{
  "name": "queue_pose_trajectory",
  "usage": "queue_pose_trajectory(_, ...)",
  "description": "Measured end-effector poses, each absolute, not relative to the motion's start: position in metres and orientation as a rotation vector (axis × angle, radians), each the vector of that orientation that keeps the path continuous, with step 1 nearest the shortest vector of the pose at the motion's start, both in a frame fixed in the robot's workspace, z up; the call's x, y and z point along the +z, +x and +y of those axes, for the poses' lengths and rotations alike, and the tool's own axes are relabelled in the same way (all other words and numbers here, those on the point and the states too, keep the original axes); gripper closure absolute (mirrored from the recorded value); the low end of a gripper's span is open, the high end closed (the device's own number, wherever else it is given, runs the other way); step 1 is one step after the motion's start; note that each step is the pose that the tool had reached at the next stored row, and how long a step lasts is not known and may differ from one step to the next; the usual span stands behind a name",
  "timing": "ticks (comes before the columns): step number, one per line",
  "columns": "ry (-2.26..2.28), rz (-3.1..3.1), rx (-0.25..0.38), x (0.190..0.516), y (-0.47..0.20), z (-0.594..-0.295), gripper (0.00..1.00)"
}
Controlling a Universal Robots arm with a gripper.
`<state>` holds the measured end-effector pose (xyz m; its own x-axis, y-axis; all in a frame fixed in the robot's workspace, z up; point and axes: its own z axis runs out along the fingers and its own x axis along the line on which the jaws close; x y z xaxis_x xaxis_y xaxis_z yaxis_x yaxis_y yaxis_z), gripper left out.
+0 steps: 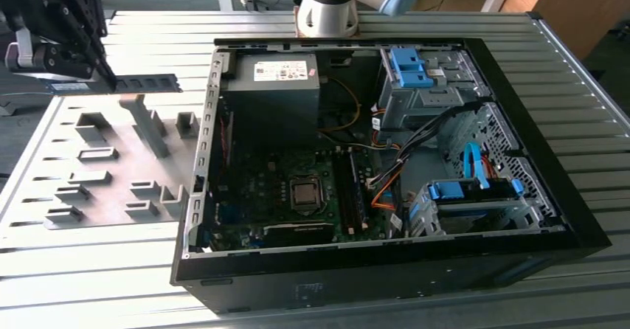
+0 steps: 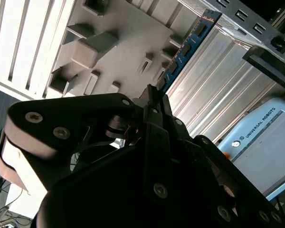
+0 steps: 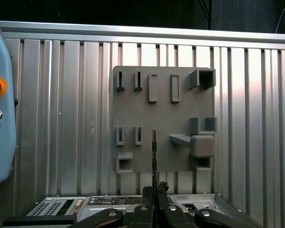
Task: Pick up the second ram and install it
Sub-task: 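Pick up the second ram and move it above second insertion slot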
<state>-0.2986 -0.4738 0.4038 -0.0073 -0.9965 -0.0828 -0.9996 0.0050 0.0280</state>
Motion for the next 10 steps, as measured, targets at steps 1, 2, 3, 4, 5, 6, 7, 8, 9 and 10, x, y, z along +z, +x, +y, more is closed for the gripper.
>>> queue_pose_trajectory(1,-2.185,2.199,0.122,0.4038,-0.2976,-0.4738,0.86)
queue_pose_trajectory(2,-2.185,2.199,0.121,0.4037,-0.2965,-0.4738,0.86)
queue_pose_trajectory(3,-2.185,2.199,0.122,0.4037,-0.2954,-0.4739,0.86)
queue_pose_trajectory(4,-2.185,2.199,0.122,0.4037,-0.2942,-0.4738,0.86)
queue_pose_trajectory(5,-2.185,2.199,0.122,0.4037,-0.2931,-0.4738,0.86)
queue_pose_trajectory(6,-2.185,2.199,0.122,0.4037,-0.2922,-0.4738,0.86)
queue_pose_trajectory(7,-2.185,2.199,0.122,0.4037,-0.2914,-0.4739,0.86)
queue_pose_trajectory(8,-2.185,2.199,0.122,0.4037,-0.2907,-0.4738,0.86)
queue_pose_trajectory(9,-2.185,2.199,0.122,0.4037,-0.2900,-0.4739,0.86)
queue_pose_trajectory(10,-2.185,2.199,0.122,0.4037,-0.2892,-0.4738,0.86)
